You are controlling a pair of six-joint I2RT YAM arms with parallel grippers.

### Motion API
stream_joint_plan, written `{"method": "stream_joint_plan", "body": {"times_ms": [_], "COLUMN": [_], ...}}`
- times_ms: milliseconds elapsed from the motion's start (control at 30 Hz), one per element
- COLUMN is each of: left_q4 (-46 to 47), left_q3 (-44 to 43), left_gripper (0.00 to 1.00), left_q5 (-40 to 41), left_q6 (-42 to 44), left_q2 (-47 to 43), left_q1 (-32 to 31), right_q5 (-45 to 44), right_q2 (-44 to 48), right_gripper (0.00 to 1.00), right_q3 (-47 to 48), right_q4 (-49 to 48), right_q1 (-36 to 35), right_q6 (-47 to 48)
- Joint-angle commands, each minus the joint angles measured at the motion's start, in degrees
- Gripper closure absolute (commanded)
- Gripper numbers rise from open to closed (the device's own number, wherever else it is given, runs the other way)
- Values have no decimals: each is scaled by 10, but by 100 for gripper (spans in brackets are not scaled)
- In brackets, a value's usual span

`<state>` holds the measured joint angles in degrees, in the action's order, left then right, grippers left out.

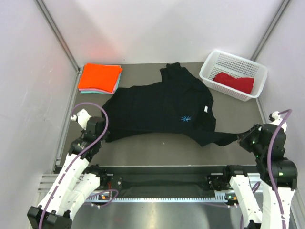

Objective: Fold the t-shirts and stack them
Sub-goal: Flatten the tshirt out

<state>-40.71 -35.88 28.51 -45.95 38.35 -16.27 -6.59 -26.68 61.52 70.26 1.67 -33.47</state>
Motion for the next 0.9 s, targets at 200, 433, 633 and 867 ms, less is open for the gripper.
{"method": "stream_joint_plan", "body": {"times_ms": [200, 433, 633, 867], "left_q4": [18, 49, 70, 165], "left_q3": [-17, 0, -35, -73], "left_gripper": [100, 100, 100, 100], "left_q5": [54, 44, 48, 70], "left_q6": [20, 18, 45, 197], "left_q2": [16, 81, 180, 193], "left_q1": [3, 3, 3, 3], "right_q5": [29, 14, 8, 8], "right_q2": [-55, -259, -429, -480], "right_gripper": [100, 100, 100, 100], "right_q3": [-110, -72, 33, 154], "right_q4": [-107, -239, -305, -350], "right_q1": [-4, -4, -40, -58], "right_q6": [56, 81, 109, 152]}}
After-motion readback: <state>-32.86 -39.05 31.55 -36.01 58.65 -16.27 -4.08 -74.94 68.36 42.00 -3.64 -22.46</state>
